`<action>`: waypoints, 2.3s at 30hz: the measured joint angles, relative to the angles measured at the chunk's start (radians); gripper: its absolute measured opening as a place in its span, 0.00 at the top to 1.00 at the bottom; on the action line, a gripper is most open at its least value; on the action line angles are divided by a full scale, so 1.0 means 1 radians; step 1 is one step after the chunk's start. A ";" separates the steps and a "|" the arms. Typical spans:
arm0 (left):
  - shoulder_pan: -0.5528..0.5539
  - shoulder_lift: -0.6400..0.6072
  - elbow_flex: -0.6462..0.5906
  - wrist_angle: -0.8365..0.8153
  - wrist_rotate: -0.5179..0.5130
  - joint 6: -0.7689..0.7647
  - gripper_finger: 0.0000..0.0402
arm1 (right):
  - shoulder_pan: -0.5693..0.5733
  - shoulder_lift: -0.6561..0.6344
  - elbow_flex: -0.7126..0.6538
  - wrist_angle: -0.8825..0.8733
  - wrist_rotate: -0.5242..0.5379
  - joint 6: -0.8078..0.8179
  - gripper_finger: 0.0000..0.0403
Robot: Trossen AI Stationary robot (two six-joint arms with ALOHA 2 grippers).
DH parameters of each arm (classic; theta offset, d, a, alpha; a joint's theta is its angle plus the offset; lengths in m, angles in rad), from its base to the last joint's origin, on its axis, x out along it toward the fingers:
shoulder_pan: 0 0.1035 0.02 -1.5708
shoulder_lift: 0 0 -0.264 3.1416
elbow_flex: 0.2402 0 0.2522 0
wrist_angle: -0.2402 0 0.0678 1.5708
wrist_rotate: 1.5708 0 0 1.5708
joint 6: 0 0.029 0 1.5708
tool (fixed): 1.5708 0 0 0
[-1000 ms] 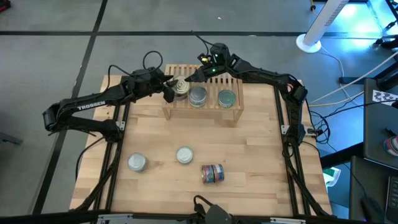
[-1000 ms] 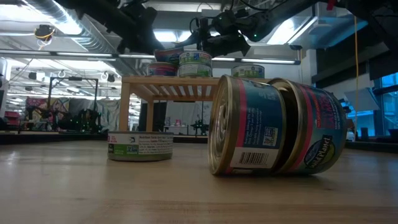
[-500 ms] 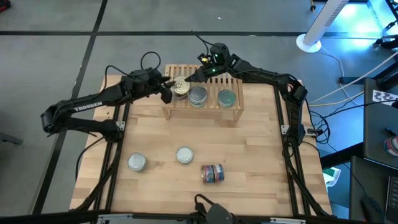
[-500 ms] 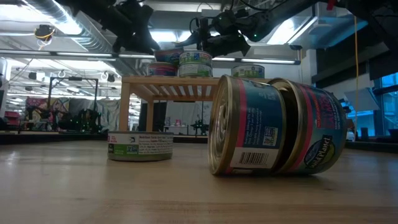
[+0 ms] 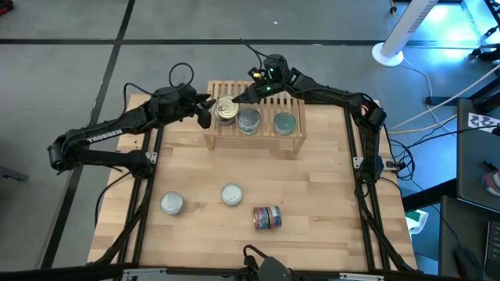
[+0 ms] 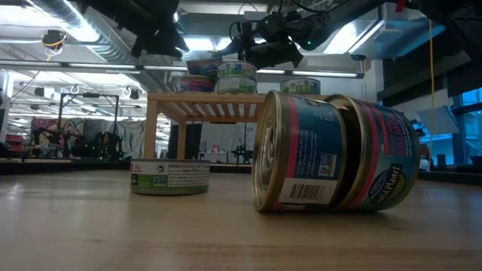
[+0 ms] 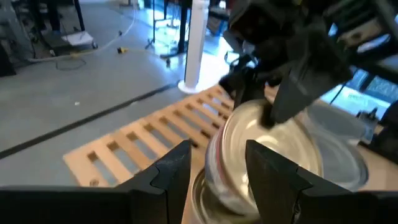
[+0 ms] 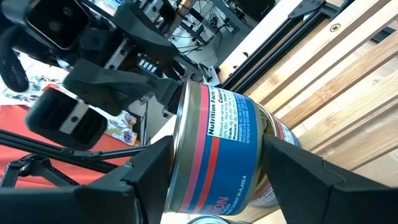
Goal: Stack canned seafood by type on shelf
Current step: Stack the blue-pink tuna can on top of the other blue-pink tuna can on the shelf
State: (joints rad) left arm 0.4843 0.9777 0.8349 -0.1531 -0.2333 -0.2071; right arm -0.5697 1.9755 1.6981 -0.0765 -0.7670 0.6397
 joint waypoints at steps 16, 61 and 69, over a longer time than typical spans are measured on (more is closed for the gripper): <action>0.000 0.076 0.000 0.025 0.000 0.007 0.63 | 0.021 0.000 0.000 0.005 0.015 0.001 0.40; 0.002 0.002 0.000 0.109 -0.038 -0.019 0.63 | 0.020 -0.001 0.000 0.008 0.014 -0.018 0.40; 0.000 0.029 0.000 0.134 -0.037 -0.019 0.63 | 0.001 -0.001 0.000 0.027 0.012 -0.018 0.40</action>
State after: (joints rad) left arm 0.4841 1.0065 0.8349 -0.0189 -0.2705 -0.2264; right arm -0.5684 1.9743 1.6981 -0.0492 -0.7548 0.6215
